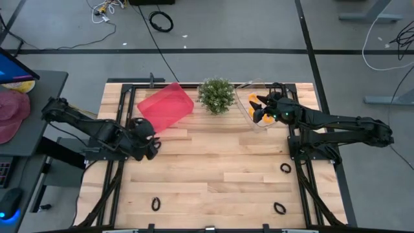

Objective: Sort spring keychains
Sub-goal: Put the yellow spring keychain into the transparent bin

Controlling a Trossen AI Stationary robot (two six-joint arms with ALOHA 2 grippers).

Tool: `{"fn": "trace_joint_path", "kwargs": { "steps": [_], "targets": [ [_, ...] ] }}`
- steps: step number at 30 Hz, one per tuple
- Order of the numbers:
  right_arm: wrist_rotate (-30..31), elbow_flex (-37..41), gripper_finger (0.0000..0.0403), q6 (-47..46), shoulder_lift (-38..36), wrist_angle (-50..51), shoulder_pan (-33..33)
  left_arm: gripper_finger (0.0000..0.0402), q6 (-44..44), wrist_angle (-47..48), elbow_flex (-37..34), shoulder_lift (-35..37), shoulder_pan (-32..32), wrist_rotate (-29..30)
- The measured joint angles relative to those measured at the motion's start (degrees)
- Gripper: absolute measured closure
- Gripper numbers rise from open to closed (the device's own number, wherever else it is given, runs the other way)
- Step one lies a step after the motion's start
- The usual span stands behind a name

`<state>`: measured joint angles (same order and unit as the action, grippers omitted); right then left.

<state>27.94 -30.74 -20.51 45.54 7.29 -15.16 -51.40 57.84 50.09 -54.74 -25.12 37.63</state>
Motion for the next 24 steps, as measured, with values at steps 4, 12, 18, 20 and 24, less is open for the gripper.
{"fn": "trace_joint_path", "kwargs": {
  "steps": [4,12,18,20,24],
  "targets": [
    [-1.9,0.0,0.0172,0.0,0.0,0.0,0.0,0.0275,-7.5,9.4,-0.2,-1.0,0.1,-2.0],
    [-3.6,0.0,0.0172,-1.2,0.0,0.4,0.1,0.0275,-9.6,6.2,-8.4,-1.3,0.9,-13.9],
    [-3.6,0.0,0.0172,-1.5,0.0,0.5,1.9,0.0275,-11.4,2.1,-12.2,-1.3,2.2,-20.1],
    [-3.6,0.0,0.0172,-1.8,0.0,0.5,2.5,0.0275,-11.4,0.7,-13.0,-1.3,2.2,-21.3],
    [-3.6,0.0,0.0172,-2.9,0.0,0.6,3.6,0.0275,-11.4,-2.6,-14.3,-1.4,2.2,-21.0]
  ]
}}
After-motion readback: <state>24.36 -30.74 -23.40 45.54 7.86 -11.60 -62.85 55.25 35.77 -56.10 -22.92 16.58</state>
